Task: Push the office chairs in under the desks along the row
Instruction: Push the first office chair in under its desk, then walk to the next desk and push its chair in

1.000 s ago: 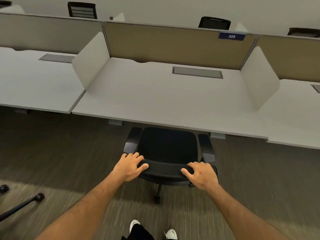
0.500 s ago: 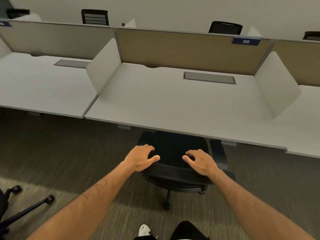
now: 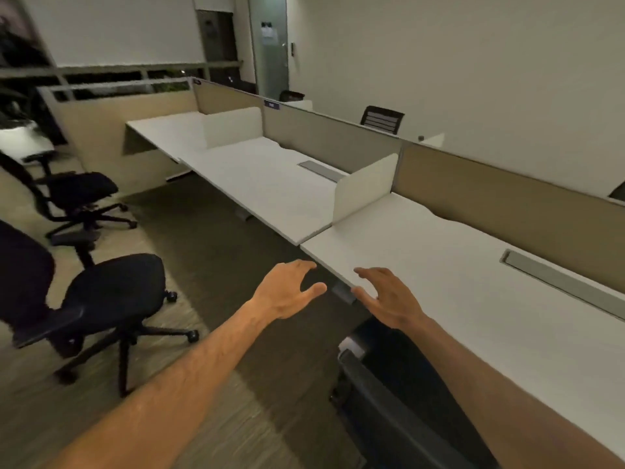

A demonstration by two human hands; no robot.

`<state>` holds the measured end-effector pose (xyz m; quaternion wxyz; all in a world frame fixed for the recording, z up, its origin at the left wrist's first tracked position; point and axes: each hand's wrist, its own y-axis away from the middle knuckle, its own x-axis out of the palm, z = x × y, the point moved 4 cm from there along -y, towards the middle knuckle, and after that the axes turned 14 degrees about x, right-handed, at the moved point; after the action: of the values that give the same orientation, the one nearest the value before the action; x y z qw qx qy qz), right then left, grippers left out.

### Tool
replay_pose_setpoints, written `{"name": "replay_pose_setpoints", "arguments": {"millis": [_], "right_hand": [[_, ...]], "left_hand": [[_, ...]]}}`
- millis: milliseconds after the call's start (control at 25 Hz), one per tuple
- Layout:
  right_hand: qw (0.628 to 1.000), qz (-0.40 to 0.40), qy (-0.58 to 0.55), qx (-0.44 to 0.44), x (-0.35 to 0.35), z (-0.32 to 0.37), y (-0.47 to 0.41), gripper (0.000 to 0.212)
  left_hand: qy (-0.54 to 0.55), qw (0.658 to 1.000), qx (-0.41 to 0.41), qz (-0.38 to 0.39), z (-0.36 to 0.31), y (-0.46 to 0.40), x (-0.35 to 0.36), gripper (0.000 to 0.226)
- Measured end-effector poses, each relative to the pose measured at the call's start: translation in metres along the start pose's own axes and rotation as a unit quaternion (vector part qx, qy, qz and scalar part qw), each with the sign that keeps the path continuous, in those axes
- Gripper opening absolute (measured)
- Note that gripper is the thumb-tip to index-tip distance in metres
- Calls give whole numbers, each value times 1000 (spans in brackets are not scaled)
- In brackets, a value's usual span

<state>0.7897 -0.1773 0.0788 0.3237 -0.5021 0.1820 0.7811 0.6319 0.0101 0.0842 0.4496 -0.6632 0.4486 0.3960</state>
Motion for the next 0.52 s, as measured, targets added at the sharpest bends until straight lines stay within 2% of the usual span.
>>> {"name": "replay_pose_setpoints", "arguments": {"millis": [120,320,520], "right_hand": [[992,12,-15,-124,0,77,-10,81],[954,19,-47,-294,21,210,9,67],[907,15,-74,-414,39,341,52,76]], "left_hand": [[-31,995,-69,-61,15,62,-51,85],[-102,972,-173,-123,33,189,-128,79],[-141,949,-240,-150,50,307,-197,94]]}}
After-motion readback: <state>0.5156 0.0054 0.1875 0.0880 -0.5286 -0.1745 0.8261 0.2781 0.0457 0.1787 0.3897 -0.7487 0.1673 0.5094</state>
